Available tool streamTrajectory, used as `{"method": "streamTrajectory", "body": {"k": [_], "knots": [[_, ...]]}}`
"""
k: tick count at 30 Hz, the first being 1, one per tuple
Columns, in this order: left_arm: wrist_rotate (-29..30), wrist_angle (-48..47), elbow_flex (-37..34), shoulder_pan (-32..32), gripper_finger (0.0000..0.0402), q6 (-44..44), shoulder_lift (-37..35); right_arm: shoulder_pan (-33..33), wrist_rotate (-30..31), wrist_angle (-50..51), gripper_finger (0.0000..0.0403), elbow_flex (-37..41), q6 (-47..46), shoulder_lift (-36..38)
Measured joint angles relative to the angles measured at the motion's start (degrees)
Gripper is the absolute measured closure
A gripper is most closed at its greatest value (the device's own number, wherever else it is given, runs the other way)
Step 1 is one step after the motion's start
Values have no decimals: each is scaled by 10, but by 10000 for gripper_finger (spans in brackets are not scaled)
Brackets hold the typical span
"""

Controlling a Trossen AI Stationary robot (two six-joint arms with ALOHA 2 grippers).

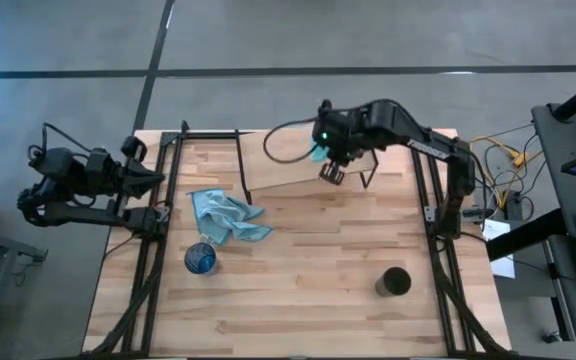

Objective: Stack small to large cups/mugs on shelf
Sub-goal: Put the light blue mug on the shelf

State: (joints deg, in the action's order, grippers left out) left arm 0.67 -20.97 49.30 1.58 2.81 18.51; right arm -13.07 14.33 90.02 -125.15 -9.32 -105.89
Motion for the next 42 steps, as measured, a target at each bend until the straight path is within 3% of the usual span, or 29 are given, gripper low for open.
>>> {"method": "streamTrajectory", "body": {"k": [14, 42], "knots": [[0, 0, 0, 0, 402, 0, 38, -117, -118, 0, 394, 57, 40, 0], [0, -1, 0, 0, 402, 28, 52, -132, -141, -2, 391, 93, 34, 5]]}}
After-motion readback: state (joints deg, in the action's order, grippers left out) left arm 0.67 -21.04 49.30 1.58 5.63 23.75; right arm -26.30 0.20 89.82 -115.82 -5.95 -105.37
